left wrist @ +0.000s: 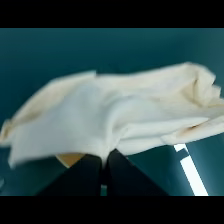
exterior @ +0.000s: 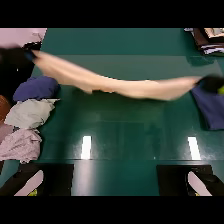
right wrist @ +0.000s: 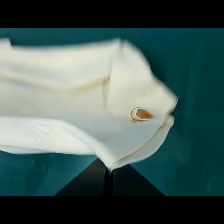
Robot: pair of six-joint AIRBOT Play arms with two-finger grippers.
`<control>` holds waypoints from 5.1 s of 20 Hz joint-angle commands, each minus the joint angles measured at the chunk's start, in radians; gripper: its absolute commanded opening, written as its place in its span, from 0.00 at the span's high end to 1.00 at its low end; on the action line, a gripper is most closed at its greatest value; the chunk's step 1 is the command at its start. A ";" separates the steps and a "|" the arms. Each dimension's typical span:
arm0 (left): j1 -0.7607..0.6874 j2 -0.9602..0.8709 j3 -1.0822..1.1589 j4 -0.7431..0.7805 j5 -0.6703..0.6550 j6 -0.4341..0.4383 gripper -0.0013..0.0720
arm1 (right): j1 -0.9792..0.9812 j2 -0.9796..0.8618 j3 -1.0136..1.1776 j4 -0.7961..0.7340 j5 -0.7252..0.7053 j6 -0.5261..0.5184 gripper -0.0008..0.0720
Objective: Fold the shirts.
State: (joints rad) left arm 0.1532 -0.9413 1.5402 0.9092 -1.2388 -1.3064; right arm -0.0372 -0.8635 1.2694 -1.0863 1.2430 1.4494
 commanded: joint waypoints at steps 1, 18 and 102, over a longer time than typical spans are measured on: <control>0.000 0.051 0.381 0.006 -0.008 -0.057 0.94 | 0.000 0.009 0.393 -0.077 -0.039 0.000 0.97; 0.000 0.041 0.135 -0.001 -0.042 -0.143 0.94 | 0.000 -0.223 0.587 -0.355 0.311 0.006 0.97; -0.203 0.049 -1.070 -0.146 0.157 -0.021 0.94 | -0.499 -0.349 -0.711 -0.015 0.145 -0.183 0.58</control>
State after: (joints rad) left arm -0.0498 -0.8932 0.4675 0.7624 -1.0805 -1.3289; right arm -0.5522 -1.1999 0.5716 -1.1316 1.4311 1.2835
